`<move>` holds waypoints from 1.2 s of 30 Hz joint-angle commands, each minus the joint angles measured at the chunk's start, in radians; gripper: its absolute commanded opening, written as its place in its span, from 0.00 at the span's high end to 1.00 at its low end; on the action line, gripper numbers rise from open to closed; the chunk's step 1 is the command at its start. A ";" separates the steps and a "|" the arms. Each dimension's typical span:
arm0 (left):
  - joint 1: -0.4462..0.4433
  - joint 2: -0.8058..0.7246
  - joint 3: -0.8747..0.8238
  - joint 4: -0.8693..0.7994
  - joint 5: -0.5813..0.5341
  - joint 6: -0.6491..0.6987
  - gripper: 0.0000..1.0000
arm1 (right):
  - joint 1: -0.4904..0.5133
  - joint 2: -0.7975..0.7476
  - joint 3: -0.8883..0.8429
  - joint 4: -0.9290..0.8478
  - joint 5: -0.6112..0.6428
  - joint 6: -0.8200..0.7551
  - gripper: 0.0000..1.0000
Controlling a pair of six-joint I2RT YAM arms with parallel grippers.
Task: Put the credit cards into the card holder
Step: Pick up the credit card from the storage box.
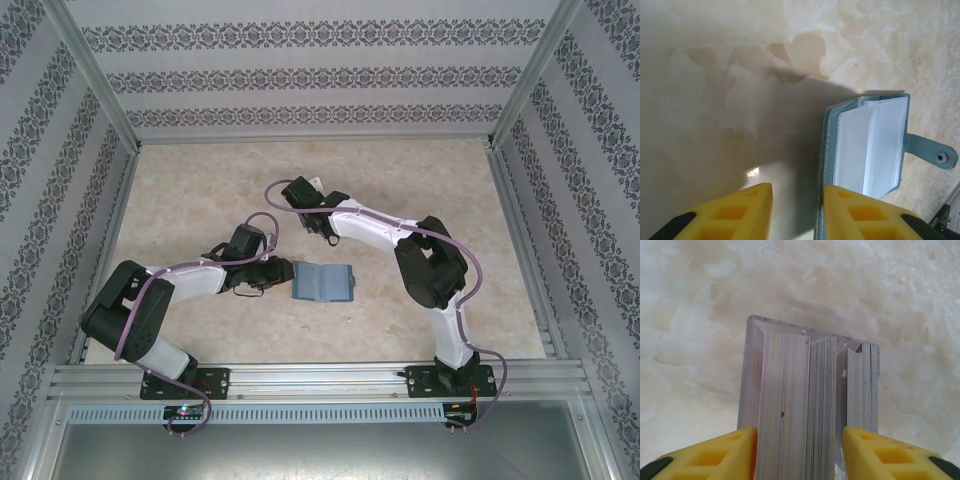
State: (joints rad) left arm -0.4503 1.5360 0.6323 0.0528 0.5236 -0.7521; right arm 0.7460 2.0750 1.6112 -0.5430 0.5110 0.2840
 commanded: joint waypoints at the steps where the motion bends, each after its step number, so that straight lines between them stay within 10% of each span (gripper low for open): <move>1: 0.000 -0.032 -0.010 0.003 0.012 -0.008 0.67 | 0.000 -0.021 0.024 -0.042 0.083 -0.041 0.54; 17: 0.000 0.022 -0.010 0.046 0.064 -0.038 0.65 | -0.004 -0.005 0.039 -0.044 0.130 -0.101 0.55; 36: 0.000 0.080 0.008 0.046 0.064 -0.036 0.63 | -0.001 -0.082 -0.003 -0.017 -0.029 -0.071 1.00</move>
State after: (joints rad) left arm -0.4503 1.5986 0.6304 0.0978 0.5800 -0.7933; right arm 0.7483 2.0670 1.6272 -0.5564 0.5388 0.1848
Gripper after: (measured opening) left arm 0.367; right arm 0.055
